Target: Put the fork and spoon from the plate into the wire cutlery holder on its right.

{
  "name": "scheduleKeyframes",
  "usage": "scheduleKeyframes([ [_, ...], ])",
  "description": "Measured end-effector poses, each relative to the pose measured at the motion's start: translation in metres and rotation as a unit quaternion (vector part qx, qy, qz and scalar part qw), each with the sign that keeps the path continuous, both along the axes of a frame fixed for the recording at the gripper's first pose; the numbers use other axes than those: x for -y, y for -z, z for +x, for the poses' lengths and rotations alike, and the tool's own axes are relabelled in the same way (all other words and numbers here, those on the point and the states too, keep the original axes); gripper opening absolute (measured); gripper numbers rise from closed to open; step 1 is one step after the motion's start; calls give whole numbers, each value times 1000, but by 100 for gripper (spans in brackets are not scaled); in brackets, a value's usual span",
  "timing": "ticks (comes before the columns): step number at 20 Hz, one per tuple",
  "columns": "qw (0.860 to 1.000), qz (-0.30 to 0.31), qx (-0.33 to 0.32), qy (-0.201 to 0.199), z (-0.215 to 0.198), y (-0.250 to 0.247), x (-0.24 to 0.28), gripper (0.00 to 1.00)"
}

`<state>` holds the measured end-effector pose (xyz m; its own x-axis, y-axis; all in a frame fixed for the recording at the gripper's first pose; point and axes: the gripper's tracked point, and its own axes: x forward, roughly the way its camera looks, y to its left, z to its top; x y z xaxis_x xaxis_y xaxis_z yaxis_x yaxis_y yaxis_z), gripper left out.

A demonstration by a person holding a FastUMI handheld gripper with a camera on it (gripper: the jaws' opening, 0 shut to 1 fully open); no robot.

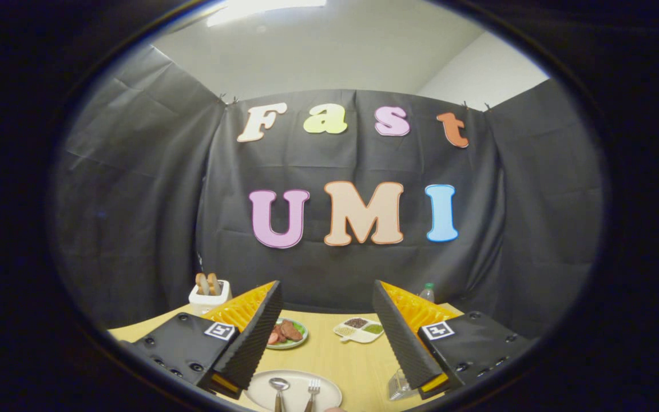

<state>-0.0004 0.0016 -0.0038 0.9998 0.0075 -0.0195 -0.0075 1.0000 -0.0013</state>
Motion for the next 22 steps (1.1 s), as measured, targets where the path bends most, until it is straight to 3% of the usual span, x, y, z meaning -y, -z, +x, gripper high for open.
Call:
scheduleKeyframes([
  [22, 1000, -2, -13, -17, 5, 6, -7, 100],
])
